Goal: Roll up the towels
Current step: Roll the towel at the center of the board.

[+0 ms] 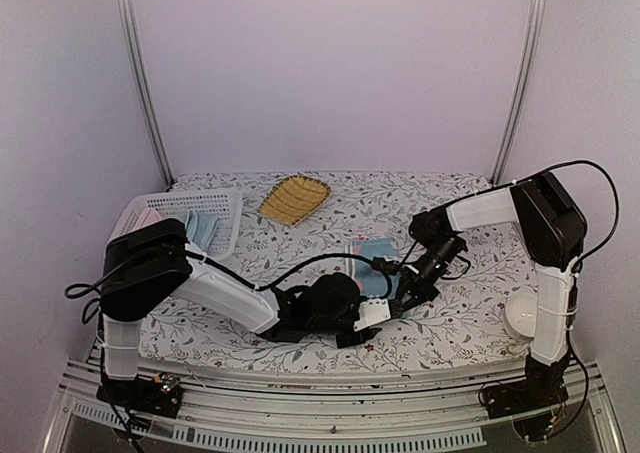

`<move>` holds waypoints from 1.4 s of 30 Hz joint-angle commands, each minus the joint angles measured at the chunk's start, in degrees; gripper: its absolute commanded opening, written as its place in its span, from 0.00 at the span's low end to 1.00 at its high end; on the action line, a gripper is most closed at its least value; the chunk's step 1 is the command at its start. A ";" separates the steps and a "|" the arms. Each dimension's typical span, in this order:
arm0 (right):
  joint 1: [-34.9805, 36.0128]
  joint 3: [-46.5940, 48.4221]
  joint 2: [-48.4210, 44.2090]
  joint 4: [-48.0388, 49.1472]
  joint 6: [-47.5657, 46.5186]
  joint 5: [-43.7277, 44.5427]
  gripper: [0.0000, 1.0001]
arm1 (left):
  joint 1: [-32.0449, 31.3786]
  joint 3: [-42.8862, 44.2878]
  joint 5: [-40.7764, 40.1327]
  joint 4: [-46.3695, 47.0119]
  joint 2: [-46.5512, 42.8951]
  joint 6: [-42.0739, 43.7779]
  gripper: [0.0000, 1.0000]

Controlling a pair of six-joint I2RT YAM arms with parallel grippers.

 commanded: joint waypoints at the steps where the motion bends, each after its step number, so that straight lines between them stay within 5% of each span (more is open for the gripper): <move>1: -0.04 -0.67 0.26 -1.00 -1.58 -1.27 0.04 | 1.24 1.38 -0.80 -1.18 1.18 0.69 0.44; 18: -0.04 -1.67 0.24 -0.47 -1.69 -0.31 0.04 | 2.06 3.67 -0.34 -2.46 1.77 0.68 0.46; 29: -0.03 -1.05 0.33 -0.82 -1.69 -1.05 0.05 | 2.40 5.43 5.58 -6.69 3.02 -0.37 0.38; 36: -0.04 -0.99 0.90 -2.14 -1.77 -2.00 0.04 | 2.49 6.00 6.57 -8.33 2.62 -2.16 0.15; 42: -0.50 -1.16 1.11 -7.86 -4.51 -4.21 0.04 | 3.81 6.32 15.58 -14.35 0.54 -5.58 0.00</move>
